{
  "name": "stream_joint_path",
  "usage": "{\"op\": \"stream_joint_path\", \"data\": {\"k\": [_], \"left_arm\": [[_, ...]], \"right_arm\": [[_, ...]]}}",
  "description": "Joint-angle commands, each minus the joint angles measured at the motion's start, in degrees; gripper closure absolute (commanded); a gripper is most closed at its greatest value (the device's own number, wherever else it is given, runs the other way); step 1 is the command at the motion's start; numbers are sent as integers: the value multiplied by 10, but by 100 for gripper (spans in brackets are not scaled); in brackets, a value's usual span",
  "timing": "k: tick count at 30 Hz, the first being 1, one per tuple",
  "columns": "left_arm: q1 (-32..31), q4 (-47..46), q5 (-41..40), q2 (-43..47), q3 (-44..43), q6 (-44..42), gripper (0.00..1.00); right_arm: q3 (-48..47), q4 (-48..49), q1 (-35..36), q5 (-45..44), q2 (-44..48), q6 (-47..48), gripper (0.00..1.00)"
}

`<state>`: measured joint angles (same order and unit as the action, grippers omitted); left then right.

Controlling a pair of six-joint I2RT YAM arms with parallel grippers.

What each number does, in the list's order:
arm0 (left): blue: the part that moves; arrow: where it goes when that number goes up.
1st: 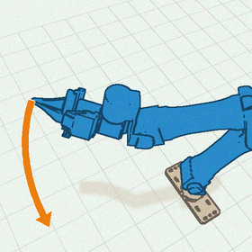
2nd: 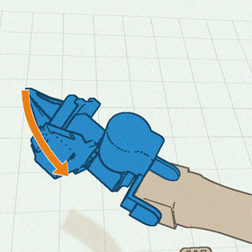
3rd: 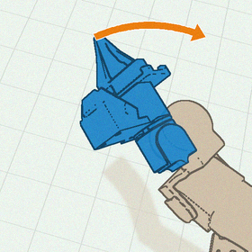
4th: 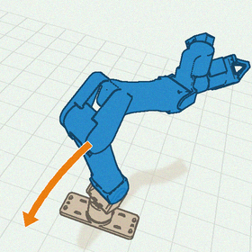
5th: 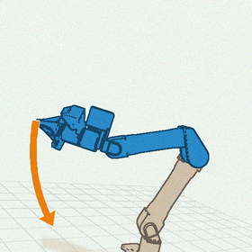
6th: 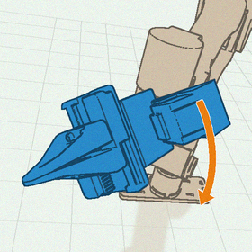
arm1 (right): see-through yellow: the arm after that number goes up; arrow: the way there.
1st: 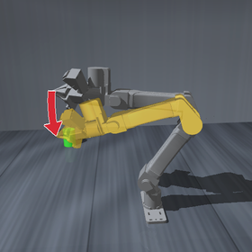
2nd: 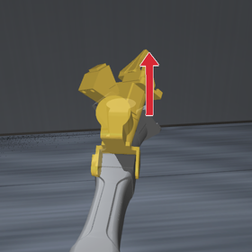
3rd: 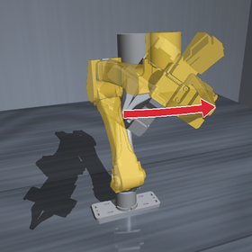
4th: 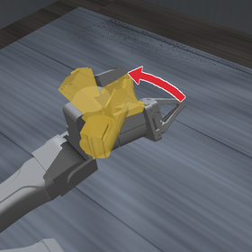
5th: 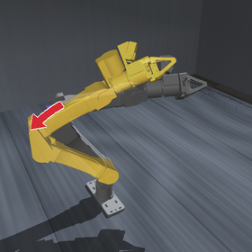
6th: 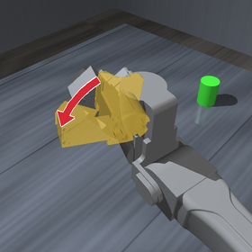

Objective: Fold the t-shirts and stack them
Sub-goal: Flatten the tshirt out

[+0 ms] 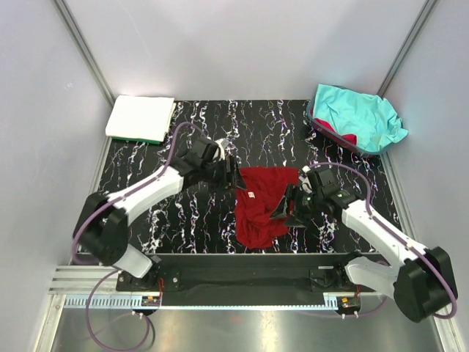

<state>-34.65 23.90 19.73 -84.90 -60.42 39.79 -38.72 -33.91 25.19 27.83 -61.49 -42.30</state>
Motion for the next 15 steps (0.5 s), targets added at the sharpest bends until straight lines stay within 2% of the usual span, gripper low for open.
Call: {"op": "stream_joint_path", "data": {"k": [1,5,11,15], "left_arm": [[20,-48,33,-69,-45,-16,30],[44,-110,56,-123,-43,-10,31],[48,-83,57,-198,-109,-38,32],[56,-89,58,-217,-126,-40,33]], "right_arm": [[-15,66,1,33,-47,-1,31],[-10,83,2,29,-54,-3,30],[-6,96,1,31,-64,-22,33],[0,112,2,31,-69,-37,30]]}}
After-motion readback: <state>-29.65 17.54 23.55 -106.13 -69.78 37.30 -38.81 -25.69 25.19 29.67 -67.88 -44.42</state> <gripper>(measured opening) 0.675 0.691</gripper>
